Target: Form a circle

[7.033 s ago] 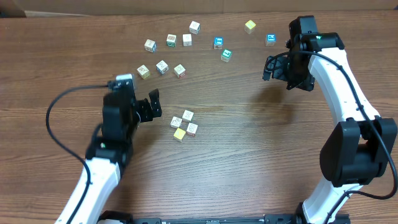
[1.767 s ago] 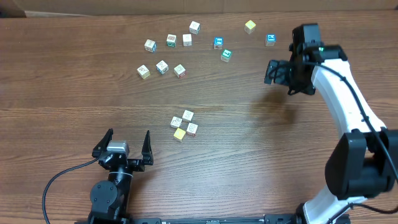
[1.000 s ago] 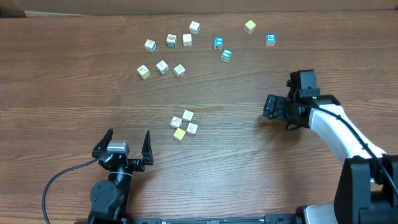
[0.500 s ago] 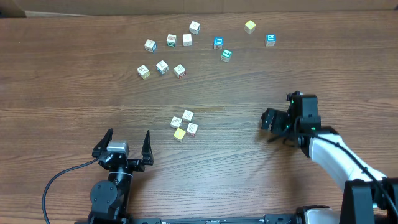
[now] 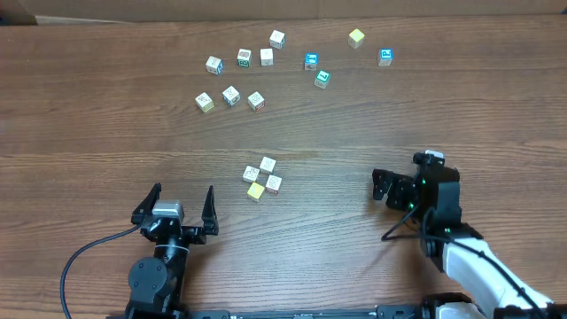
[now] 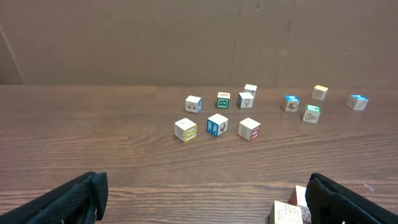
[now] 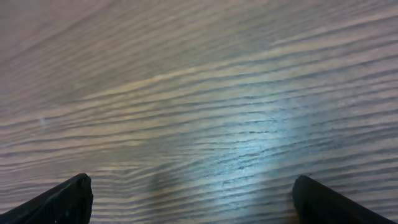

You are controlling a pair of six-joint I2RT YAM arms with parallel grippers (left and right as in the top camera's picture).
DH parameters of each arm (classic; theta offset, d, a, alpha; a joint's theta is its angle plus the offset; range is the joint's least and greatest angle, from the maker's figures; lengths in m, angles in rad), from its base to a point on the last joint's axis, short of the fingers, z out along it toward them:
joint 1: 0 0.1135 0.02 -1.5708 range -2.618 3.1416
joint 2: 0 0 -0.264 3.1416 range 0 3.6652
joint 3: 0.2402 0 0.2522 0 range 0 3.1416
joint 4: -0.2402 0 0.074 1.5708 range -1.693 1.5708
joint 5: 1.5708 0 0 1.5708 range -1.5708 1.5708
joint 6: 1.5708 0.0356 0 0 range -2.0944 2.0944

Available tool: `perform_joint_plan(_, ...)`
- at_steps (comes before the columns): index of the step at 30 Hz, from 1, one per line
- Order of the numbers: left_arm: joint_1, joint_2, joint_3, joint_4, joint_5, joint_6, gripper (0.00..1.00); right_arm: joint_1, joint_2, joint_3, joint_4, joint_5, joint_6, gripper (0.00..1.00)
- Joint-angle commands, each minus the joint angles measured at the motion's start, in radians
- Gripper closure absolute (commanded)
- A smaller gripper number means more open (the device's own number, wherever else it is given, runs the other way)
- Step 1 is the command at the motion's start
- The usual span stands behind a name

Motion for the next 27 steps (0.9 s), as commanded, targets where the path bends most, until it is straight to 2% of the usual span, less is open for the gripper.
perform_joint_plan(1, 0.004, -0.011, -0.003, 0.001, 0.005, 0.026, 0.00, -0.006, -0.047, -0.059, 0.058, -0.018, 0.002, 0.00)
perform_joint_plan(12, 0.004, -0.011, -0.003, 0.001, 0.005, 0.026, 0.01, -0.006, -0.210, -0.224, 0.200, -0.024, 0.001, 0.00)
perform_joint_plan(27, 0.004, -0.011, -0.003, 0.001, 0.005, 0.026, 0.01, -0.006, -0.419, -0.287, 0.129, -0.024, 0.001, 0.00)
